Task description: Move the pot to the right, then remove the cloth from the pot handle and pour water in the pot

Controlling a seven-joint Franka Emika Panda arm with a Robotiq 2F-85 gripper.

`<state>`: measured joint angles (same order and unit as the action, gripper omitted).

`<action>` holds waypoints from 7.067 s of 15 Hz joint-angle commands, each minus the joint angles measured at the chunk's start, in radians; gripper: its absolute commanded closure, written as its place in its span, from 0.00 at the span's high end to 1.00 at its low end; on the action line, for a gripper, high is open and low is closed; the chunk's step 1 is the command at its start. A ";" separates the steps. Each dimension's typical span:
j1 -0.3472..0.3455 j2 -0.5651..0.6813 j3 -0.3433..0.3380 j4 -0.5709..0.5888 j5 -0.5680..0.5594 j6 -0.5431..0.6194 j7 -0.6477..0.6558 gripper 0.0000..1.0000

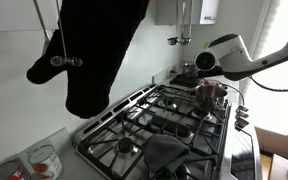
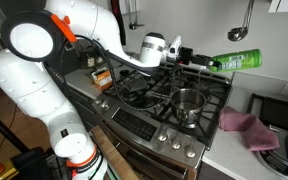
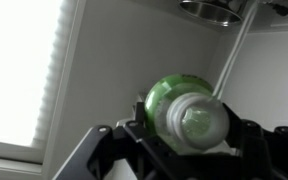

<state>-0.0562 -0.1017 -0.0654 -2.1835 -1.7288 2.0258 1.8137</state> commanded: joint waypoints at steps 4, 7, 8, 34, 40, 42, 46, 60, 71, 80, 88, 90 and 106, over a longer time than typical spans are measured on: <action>0.008 -0.035 0.012 -0.046 -0.059 -0.065 0.038 0.45; 0.010 -0.039 0.015 -0.054 -0.069 -0.078 0.035 0.45; 0.011 -0.041 0.015 -0.058 -0.070 -0.079 0.034 0.45; 0.004 -0.069 -0.022 -0.089 0.079 0.030 -0.040 0.45; -0.016 -0.094 -0.076 -0.068 0.409 0.162 -0.155 0.45; -0.026 -0.100 -0.091 -0.059 0.540 0.166 -0.216 0.45; -0.053 -0.089 -0.077 -0.039 0.599 0.128 -0.237 0.70; -0.117 -0.073 -0.168 0.056 1.058 0.108 -0.514 0.45; -0.268 0.095 -0.291 0.260 1.749 0.058 -0.848 0.45; -0.361 0.288 -0.347 0.421 2.067 -0.063 -0.786 0.45; -0.415 0.407 -0.351 0.535 2.189 -0.159 -0.613 0.45; -0.421 0.421 -0.345 0.540 2.221 -0.149 -0.578 0.45; -0.442 0.455 -0.336 0.526 2.356 -0.116 -0.525 1.00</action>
<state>-0.4789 0.3482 -0.4113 -1.6623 0.6002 1.9052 1.2883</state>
